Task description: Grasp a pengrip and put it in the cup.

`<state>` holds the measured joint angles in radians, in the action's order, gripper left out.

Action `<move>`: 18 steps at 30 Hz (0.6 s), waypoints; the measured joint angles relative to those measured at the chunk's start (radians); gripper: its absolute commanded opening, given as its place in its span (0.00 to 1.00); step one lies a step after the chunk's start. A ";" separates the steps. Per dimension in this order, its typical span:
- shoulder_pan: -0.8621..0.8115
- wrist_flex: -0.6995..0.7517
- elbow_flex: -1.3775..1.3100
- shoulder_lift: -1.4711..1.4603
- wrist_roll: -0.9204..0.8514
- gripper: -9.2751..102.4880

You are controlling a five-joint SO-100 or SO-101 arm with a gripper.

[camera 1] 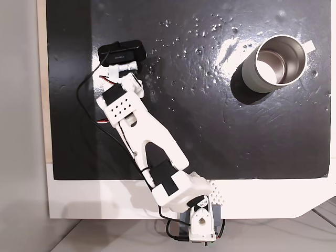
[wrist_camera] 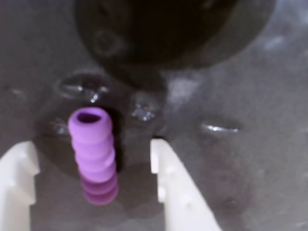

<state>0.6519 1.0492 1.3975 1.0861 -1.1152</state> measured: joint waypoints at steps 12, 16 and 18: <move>0.000 0.000 -0.006 -0.009 -0.018 0.08; 0.000 0.000 -0.006 -0.009 -0.018 0.08; -0.003 0.000 -0.006 -0.002 -0.017 0.08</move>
<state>0.6489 1.0492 1.3913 1.0845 -1.1321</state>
